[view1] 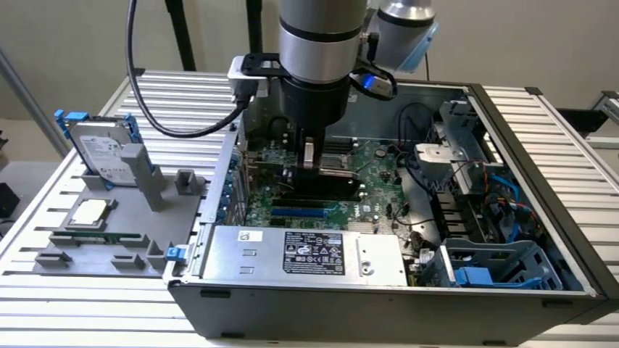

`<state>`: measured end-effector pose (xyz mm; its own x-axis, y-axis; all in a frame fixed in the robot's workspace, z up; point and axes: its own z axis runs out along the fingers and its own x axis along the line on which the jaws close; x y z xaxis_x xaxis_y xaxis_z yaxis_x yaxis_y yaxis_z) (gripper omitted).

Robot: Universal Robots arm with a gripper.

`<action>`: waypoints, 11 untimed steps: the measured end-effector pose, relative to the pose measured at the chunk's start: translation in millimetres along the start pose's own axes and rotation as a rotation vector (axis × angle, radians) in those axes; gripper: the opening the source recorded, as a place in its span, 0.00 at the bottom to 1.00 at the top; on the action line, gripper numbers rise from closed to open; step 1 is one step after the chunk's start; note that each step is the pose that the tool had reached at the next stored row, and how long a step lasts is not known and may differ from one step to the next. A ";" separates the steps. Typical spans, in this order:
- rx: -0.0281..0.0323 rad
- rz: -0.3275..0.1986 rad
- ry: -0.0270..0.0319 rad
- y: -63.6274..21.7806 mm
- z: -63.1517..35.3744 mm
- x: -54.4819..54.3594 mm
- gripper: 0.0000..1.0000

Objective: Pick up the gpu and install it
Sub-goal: 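Insert the gpu into the slot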

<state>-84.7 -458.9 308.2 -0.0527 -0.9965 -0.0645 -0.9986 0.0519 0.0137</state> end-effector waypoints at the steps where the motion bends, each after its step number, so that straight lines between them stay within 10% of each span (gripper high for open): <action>1: 0.0000 0.001 -0.0002 0.0 1.7 0.1 0.00; 11: 0.0007 0.009 -0.0023 5.9 25.3 2.0 0.00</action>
<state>-90.9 -458.9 282.9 -0.0618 -0.9959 -0.0667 -0.9980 0.0610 0.0136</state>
